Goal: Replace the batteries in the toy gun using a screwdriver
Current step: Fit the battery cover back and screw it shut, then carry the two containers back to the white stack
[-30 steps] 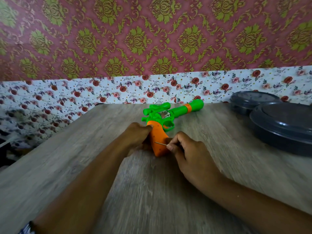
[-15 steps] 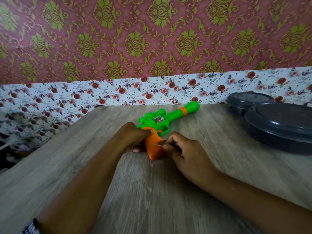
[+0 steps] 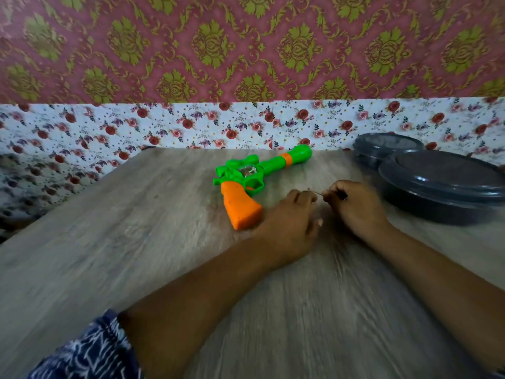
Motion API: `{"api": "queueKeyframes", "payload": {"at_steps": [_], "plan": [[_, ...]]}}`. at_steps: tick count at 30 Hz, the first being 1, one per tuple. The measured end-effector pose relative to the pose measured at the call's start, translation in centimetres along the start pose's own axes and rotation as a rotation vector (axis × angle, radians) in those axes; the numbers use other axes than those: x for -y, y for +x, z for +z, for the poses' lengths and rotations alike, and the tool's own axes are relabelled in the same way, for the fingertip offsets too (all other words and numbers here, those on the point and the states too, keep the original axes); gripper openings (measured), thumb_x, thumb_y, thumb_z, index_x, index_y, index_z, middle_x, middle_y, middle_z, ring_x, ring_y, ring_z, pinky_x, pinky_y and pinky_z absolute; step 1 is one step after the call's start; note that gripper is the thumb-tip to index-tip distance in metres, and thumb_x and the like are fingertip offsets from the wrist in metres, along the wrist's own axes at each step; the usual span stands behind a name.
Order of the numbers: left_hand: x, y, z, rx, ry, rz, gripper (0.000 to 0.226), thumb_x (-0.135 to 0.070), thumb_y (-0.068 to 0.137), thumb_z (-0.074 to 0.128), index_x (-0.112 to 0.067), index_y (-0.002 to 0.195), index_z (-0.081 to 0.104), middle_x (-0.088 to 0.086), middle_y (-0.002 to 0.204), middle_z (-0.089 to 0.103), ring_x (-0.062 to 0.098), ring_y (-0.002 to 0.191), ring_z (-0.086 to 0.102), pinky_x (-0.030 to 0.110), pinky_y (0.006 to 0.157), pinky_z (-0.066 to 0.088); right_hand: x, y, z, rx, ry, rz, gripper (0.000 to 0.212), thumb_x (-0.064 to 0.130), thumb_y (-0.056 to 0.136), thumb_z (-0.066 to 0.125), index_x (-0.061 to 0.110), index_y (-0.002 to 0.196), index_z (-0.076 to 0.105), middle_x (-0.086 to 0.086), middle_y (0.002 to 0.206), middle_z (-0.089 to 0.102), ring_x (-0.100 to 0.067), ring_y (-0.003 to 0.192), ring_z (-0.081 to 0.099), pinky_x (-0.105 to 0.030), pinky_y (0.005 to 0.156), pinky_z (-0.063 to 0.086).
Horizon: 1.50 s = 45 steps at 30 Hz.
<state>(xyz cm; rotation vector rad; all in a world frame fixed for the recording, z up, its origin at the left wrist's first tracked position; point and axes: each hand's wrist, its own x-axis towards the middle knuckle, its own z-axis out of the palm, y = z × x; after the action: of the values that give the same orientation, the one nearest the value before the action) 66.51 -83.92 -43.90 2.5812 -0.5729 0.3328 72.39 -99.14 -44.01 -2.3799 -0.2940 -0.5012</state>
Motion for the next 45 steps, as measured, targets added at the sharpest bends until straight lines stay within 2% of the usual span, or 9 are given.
{"api": "queueKeyframes", "payload": {"at_steps": [4, 13, 18, 23, 28, 35, 39, 43, 45], "plan": [[-0.2, -0.2, 0.7, 0.115, 0.114, -0.075, 0.059, -0.033, 0.094, 0.049, -0.005, 0.142, 0.031, 0.018, 0.142, 0.036, 0.033, 0.128, 0.040, 0.038, 0.108, 0.034, -0.5, -0.1, 0.4, -0.005, 0.003, 0.089, 0.019, 0.024, 0.086, 0.060, 0.016, 0.068, 0.064, -0.009, 0.074, 0.066, -0.026, 0.076, 0.062, -0.030, 0.066, 0.042], [0.5, 0.1, 0.4, 0.183, 0.140, -0.112, 0.054, -0.037, 0.096, 0.043, -0.008, 0.142, 0.038, 0.013, 0.151, 0.032, 0.028, 0.138, 0.033, 0.034, 0.114, 0.028, 0.1, 0.1, 0.7, 0.002, 0.060, 0.170, 0.021, 0.024, 0.088, 0.056, 0.010, 0.077, 0.067, -0.009, 0.078, 0.067, -0.022, 0.076, 0.061, -0.032, 0.070, 0.045], [0.0, -0.4, 0.5, 0.170, 0.151, -0.135, 0.054, -0.040, 0.097, 0.040, -0.012, 0.144, 0.036, 0.009, 0.156, 0.026, 0.026, 0.143, 0.024, 0.034, 0.115, 0.023, -0.1, -0.2, 0.5, -0.006, 0.231, 0.261, 0.023, 0.027, 0.090, 0.055, 0.016, 0.071, 0.062, 0.002, 0.062, 0.055, -0.011, 0.058, 0.050, -0.026, 0.057, 0.037], [-0.3, -0.7, 0.0, 0.131, 0.139, -0.158, 0.058, -0.042, 0.088, 0.033, -0.008, 0.129, 0.056, 0.016, 0.139, 0.051, 0.034, 0.129, 0.048, 0.042, 0.106, 0.039, 0.1, -0.5, 0.0, 0.026, 0.254, 0.283, 0.022, 0.028, 0.092, 0.052, 0.014, 0.077, 0.061, 0.001, 0.065, 0.056, -0.011, 0.059, 0.050, -0.025, 0.056, 0.038], [-0.9, -0.5, -0.4, 0.149, 0.062, -0.211, 0.049, -0.033, 0.084, 0.040, -0.005, 0.119, 0.061, 0.019, 0.132, 0.057, 0.035, 0.125, 0.053, 0.044, 0.107, 0.038, 0.7, -0.9, -1.0, -0.113, 0.368, 0.394, 0.023, 0.019, 0.096, 0.043, 0.013, 0.080, 0.058, 0.004, 0.064, 0.052, -0.006, 0.057, 0.046, -0.015, 0.057, 0.037], [-1.7, 0.7, -2.8, 0.372, 0.072, -0.259, 0.053, -0.032, 0.074, 0.041, -0.004, 0.112, 0.065, 0.019, 0.123, 0.063, 0.035, 0.113, 0.062, 0.047, 0.095, 0.048, 2.4, 0.4, -2.1, 0.133, 0.101, 0.447, 0.024, 0.015, 0.097, 0.042, 0.016, 0.075, 0.053, -0.005, 0.072, 0.056, -0.018, 0.066, 0.053, -0.025, 0.062, 0.039], [-1.7, 1.3, -3.7, 0.561, 0.041, -0.294, 0.055, -0.035, 0.069, 0.039, -0.008, 0.106, 0.069, 0.013, 0.118, 0.068, 0.031, 0.107, 0.066, 0.042, 0.088, 0.053, 5.0, 1.3, -4.2, 0.276, 0.286, 0.682, 0.029, 0.015, 0.097, 0.041, 0.015, 0.069, 0.050, 0.000, 0.066, 0.050, -0.010, 0.059, 0.045, -0.023, 0.058, 0.035], [-1.7, 1.6, -4.2, 0.616, 0.090, -0.299, 0.060, -0.049, 0.051, 0.072, -0.013, 0.100, 0.074, 0.007, 0.110, 0.071, 0.025, 0.100, 0.070, 0.033, 0.082, 0.056, 6.7, -0.2, -5.9, 0.400, 0.373, 0.832, 0.024, 0.017, 0.097, 0.043, 0.013, 0.075, 0.053, -0.003, 0.068, 0.049, -0.013, 0.062, 0.045, -0.023, 0.059, 0.037], [-2.4, 2.1, -5.8, 0.598, 0.124, -0.294, 0.070, -0.053, 0.049, 0.078, -0.013, 0.106, 0.072, 0.008, 0.118, 0.067, 0.026, 0.109, 0.066, 0.031, 0.088, 0.054, 7.2, -0.9, -7.1, 0.366, 0.433, 0.879, 0.023, 0.013, 0.097, 0.042, 0.010, 0.079, 0.056, -0.005, 0.071, 0.053, -0.013, 0.061, 0.046, -0.023, 0.057, 0.037]]}}
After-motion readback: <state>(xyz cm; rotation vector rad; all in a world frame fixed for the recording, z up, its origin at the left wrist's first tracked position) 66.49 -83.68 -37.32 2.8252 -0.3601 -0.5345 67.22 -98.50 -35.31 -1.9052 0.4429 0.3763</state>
